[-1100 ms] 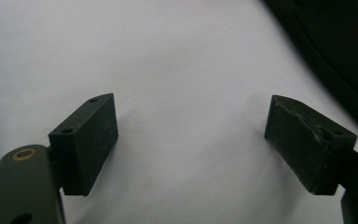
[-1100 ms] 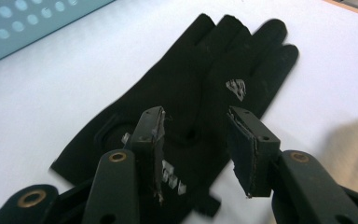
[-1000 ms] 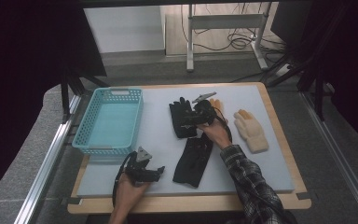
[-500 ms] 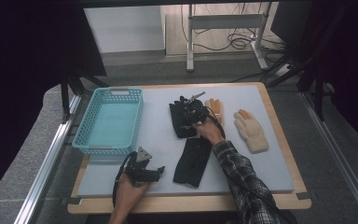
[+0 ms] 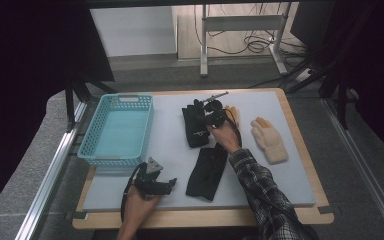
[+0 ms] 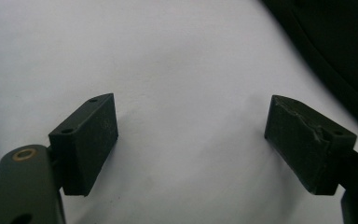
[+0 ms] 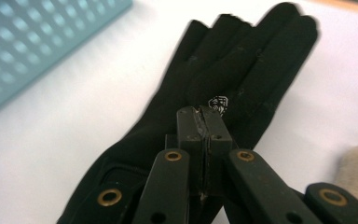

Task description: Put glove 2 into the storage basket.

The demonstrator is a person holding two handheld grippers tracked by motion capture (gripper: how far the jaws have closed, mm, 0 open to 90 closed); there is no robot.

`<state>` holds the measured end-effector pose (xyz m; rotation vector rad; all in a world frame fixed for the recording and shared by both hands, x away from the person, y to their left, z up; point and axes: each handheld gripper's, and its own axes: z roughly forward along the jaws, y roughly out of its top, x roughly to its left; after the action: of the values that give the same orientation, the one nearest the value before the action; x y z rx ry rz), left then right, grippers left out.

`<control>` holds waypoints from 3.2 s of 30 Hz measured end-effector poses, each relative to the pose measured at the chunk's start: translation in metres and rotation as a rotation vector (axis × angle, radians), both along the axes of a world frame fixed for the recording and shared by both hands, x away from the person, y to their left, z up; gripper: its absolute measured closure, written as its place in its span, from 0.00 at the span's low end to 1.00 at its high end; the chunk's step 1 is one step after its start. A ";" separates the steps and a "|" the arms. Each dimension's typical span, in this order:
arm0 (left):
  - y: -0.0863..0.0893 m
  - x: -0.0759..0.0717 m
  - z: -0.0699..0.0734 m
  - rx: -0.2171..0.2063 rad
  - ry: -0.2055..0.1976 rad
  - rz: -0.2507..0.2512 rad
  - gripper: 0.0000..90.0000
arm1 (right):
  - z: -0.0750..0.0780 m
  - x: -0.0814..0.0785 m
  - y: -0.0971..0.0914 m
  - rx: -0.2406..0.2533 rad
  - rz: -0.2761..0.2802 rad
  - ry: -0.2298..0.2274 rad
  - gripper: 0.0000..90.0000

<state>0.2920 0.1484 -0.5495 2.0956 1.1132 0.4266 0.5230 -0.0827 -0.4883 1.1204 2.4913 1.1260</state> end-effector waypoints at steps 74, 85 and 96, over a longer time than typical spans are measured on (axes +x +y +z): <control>0.000 0.000 0.000 0.003 -0.006 0.005 0.19 | -0.006 -0.172 -0.040 0.006 0.000 -0.099 0.95; 0.000 0.000 0.000 0.003 -0.006 0.005 0.19 | -0.008 -0.169 -0.053 0.060 -0.041 -0.068 0.75; 0.000 0.000 0.000 0.002 -0.005 0.006 0.19 | -0.006 -0.127 -0.068 -0.020 -0.102 -0.141 0.49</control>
<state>0.2916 0.1480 -0.5497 2.0921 1.1170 0.4354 0.3962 -0.1503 -0.4944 1.1081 2.3067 1.1093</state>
